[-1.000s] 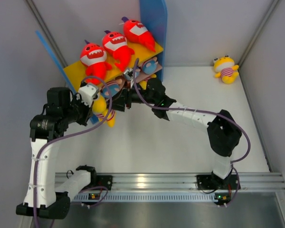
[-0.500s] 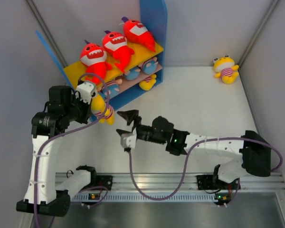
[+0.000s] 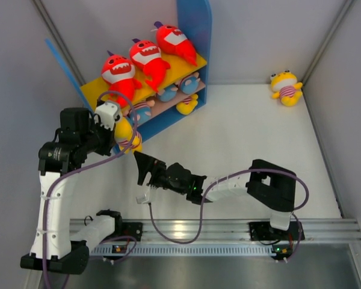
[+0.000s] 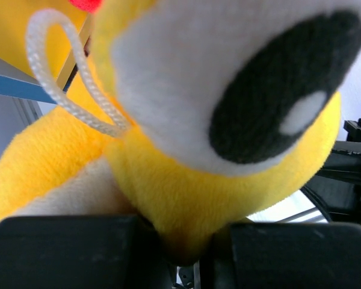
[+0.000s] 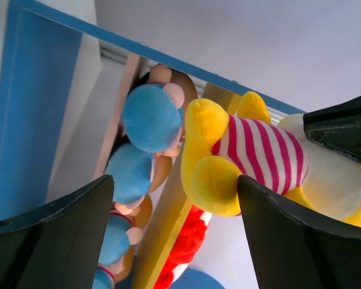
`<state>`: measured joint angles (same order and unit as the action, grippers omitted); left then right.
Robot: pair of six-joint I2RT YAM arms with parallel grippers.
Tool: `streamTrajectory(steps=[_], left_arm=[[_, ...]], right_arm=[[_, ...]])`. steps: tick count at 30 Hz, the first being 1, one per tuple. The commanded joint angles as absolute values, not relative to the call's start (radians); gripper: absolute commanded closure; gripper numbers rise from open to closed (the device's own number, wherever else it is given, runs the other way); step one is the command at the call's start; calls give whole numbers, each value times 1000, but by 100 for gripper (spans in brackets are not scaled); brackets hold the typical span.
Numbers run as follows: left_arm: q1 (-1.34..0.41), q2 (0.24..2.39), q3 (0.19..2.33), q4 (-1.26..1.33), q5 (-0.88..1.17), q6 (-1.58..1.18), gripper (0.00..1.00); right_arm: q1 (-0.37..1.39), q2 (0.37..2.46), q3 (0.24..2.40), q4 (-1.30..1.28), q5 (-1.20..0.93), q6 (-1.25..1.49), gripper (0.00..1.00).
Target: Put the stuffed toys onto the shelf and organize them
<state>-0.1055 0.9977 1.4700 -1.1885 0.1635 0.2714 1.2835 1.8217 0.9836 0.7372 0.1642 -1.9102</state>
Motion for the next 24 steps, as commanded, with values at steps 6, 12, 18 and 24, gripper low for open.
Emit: streamTrajectory(steps=[6, 12, 18, 24], left_arm=[[-104, 973, 1489, -1135, 178, 278, 100], [-104, 962, 1488, -1137, 176, 291, 100], [-104, 956, 1486, -1137, 172, 301, 100], [-104, 948, 1486, -1138, 189, 302, 100]], right_arm=[[1259, 1914, 1115, 1035, 229, -2175, 16], [1243, 1921, 1157, 1000, 215, -2180, 24], [1230, 1924, 1207, 1025, 201, -2175, 79], [1235, 1870, 1184, 994, 236, -2134, 100]])
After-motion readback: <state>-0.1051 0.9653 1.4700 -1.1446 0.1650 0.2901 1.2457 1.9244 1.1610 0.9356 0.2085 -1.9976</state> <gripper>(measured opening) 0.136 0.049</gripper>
